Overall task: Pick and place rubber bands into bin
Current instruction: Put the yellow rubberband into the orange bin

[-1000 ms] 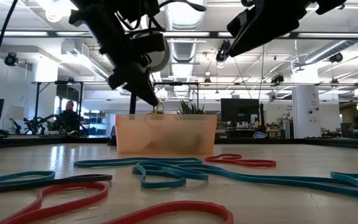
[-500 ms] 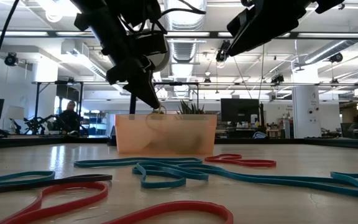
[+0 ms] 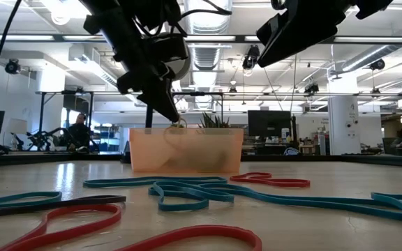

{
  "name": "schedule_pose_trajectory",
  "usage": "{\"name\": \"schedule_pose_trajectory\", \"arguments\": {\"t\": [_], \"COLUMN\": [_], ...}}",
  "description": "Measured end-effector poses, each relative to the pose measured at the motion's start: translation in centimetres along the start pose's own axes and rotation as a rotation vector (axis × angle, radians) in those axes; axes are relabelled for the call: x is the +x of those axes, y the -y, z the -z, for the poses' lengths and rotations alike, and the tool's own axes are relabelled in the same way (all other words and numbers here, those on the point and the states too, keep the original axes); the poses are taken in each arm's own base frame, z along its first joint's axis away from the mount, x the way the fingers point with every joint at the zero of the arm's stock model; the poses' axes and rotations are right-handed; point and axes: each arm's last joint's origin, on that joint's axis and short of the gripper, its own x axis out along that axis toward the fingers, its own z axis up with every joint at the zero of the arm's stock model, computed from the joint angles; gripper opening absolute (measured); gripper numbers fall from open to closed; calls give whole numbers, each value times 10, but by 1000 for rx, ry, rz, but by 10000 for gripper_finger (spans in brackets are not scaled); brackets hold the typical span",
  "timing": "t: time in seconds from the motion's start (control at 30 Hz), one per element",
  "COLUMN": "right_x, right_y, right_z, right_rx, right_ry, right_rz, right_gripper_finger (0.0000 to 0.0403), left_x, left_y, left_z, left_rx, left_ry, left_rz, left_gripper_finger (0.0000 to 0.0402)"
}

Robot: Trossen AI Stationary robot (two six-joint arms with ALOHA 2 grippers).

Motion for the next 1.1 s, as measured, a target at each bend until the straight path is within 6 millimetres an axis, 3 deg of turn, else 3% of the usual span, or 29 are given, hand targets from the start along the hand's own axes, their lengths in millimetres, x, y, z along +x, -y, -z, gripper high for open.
{"name": "schedule_pose_trajectory", "arguments": {"t": [0.2,0.77,0.93,1.1], "right_x": [1,2,7,26], "right_y": [0,0,0,-2], "right_z": [2,5,15,28], "right_rx": [7,18,53,59], "right_ry": [-5,-11,-39,-3], "right_rz": [0,0,3,0], "right_gripper_finger": [54,54,54,54], "left_x": [2,4,-8,-29], "left_y": [-7,-22,-16,-1], "left_z": [1,5,9,9], "left_rx": [-29,-41,-106,-186], "left_ry": [22,-4,-77,-124], "left_rz": [128,37,68,140], "left_gripper_finger": [0,65,66,66]}}
